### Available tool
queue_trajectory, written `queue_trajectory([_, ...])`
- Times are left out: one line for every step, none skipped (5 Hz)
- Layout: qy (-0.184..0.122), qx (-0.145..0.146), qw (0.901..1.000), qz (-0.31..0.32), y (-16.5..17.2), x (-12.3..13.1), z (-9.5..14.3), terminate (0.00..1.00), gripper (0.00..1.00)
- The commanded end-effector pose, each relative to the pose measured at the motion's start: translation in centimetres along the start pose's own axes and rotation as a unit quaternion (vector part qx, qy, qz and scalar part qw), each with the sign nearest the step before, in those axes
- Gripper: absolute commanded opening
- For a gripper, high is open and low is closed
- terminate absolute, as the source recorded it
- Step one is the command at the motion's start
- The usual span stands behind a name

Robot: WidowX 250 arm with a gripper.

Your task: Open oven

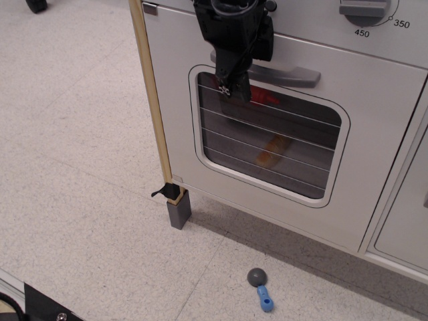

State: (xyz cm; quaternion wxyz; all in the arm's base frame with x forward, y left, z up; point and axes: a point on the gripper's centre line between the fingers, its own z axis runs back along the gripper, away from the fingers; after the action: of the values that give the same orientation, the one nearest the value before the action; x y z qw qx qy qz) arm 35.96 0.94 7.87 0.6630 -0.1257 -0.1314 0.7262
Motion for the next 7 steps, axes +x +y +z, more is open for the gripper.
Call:
queue_trajectory([0.005, 0.006, 0.9999, 0.014, 0.1, 0.0, -0.1, 0.0, 1.0])
queue_trajectory([0.015, 0.032, 0.9994, -0.004, 1.1, 0.4, -0.2, 0.0, 1.0])
queue_trajectory([0.021, 0.041, 0.9987, -0.019, 2.3, 0.9, 0.4, 0.0, 1.0])
queue_trajectory([0.027, 0.064, 0.9967, -0.042, 3.7, 2.3, 0.8, 0.0, 1.0])
queue_trajectory([0.019, 0.061, 0.9953, -0.072, 4.7, 3.6, 1.1, 0.0, 1.0])
queue_trajectory([0.021, 0.058, 0.9943, -0.087, 5.2, 4.3, 2.0, 0.0, 1.0])
queue_trajectory([0.017, 0.049, 0.9911, -0.123, 5.0, 4.4, 2.9, 0.0, 1.0])
